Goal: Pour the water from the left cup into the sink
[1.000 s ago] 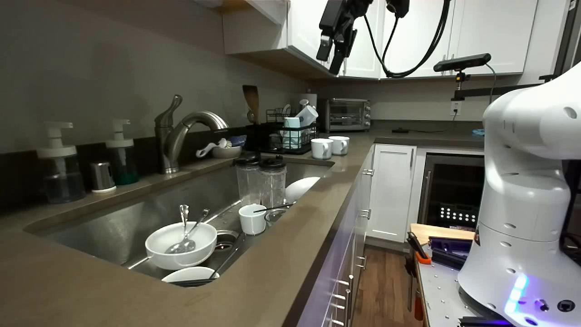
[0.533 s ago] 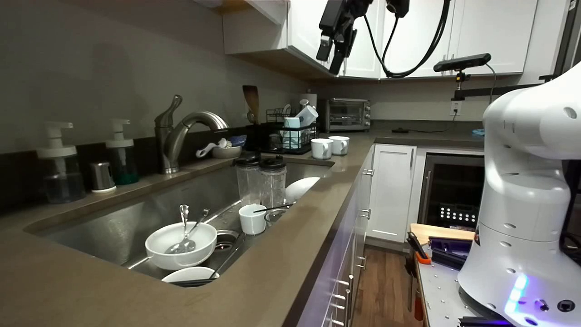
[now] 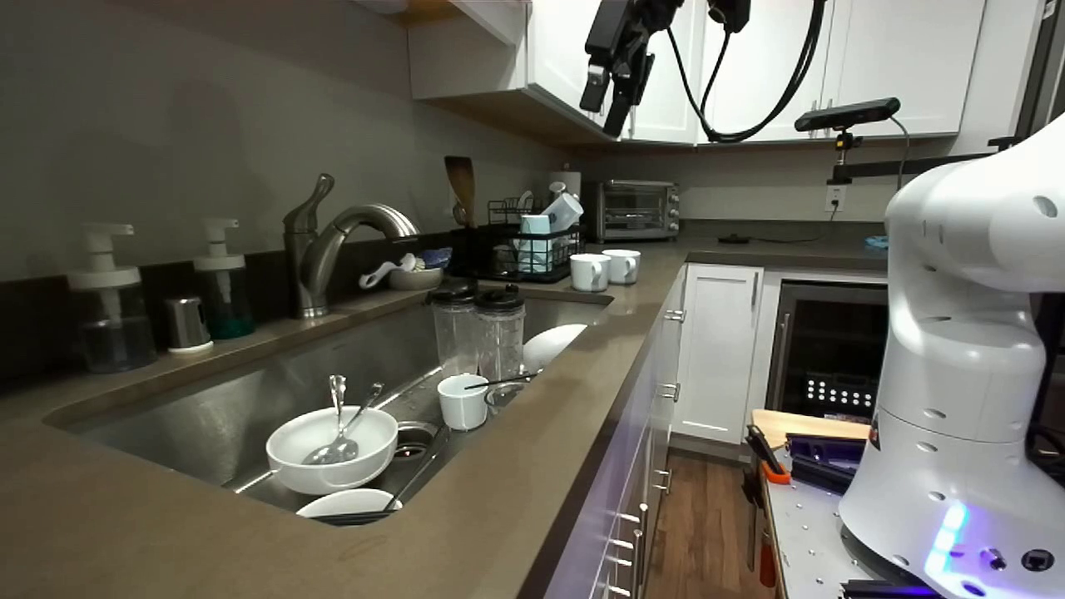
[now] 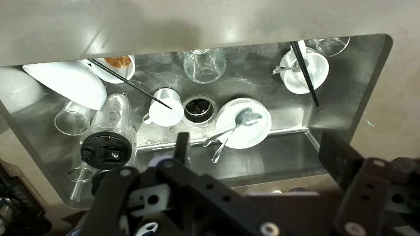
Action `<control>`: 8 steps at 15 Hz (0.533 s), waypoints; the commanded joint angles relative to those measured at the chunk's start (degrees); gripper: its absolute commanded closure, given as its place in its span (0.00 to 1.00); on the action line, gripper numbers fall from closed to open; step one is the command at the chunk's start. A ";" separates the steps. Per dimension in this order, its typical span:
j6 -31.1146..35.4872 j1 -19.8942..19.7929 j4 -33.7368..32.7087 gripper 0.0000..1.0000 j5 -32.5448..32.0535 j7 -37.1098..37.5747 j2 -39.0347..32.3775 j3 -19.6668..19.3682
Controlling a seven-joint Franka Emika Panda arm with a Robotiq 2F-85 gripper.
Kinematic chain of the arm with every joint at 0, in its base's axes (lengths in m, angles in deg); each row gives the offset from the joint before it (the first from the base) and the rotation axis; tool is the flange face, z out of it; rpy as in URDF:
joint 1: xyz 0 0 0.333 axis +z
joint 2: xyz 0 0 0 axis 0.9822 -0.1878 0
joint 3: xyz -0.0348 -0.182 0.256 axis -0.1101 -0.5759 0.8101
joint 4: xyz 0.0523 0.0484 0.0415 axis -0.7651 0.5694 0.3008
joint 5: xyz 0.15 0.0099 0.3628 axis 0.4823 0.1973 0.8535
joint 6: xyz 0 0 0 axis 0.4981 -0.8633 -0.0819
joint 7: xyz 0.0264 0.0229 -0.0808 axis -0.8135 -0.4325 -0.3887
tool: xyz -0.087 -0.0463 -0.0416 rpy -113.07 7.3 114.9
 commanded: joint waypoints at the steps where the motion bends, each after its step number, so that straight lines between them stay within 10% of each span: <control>1: -0.06 -1.15 -0.32 0.00 -0.18 -0.32 0.23 -0.25; 8: -0.01 -9.65 -3.31 0.00 -2.55 1.74 -0.46 -6.28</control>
